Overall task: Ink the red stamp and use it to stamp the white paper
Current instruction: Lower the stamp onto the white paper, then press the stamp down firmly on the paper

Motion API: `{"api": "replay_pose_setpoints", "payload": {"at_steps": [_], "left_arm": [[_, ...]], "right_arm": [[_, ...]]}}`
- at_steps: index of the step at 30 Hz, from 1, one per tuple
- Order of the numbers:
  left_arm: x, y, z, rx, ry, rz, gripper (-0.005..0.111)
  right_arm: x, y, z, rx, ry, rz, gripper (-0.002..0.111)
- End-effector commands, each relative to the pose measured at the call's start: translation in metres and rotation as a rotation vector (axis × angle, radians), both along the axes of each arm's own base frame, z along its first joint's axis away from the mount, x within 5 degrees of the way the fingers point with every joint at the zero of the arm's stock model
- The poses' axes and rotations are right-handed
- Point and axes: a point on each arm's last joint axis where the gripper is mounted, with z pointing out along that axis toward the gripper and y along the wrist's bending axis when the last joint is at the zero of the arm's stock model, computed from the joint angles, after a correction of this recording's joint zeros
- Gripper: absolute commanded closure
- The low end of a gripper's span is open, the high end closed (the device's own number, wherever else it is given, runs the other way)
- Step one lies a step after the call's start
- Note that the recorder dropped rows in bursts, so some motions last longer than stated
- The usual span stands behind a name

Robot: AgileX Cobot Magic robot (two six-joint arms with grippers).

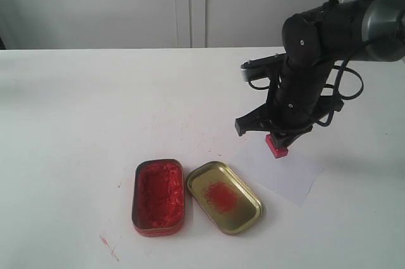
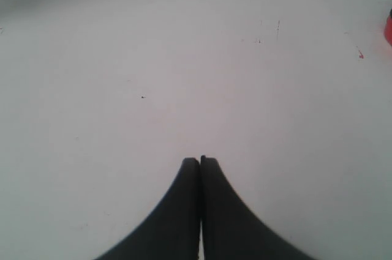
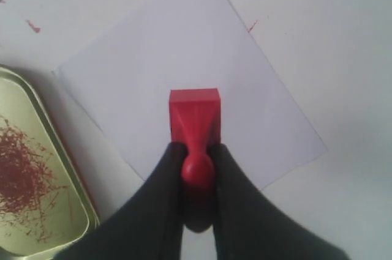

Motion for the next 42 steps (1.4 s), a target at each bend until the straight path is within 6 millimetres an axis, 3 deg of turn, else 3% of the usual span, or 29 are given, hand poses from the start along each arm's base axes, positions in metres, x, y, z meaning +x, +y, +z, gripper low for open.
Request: {"api": "replay_pose_setpoints", "payload": {"at_steps": [1, 30, 37, 42], "left_arm": [[0.0, 0.0, -0.003, -0.003, 0.007, -0.005, 0.107], [0.0, 0.0, -0.003, -0.003, 0.007, -0.005, 0.107], [0.0, 0.0, -0.003, -0.003, 0.007, -0.005, 0.107], [0.0, 0.0, -0.003, -0.003, 0.007, -0.005, 0.107]], "right_arm": [[0.002, 0.002, 0.0, -0.012, -0.024, 0.0, 0.108], [0.003, 0.005, -0.032, 0.016, -0.023, 0.002, 0.108], [-0.009, -0.001, -0.087, -0.039, 0.103, 0.005, 0.108], [-0.017, -0.005, -0.113, -0.083, 0.193, 0.003, 0.108]]}}
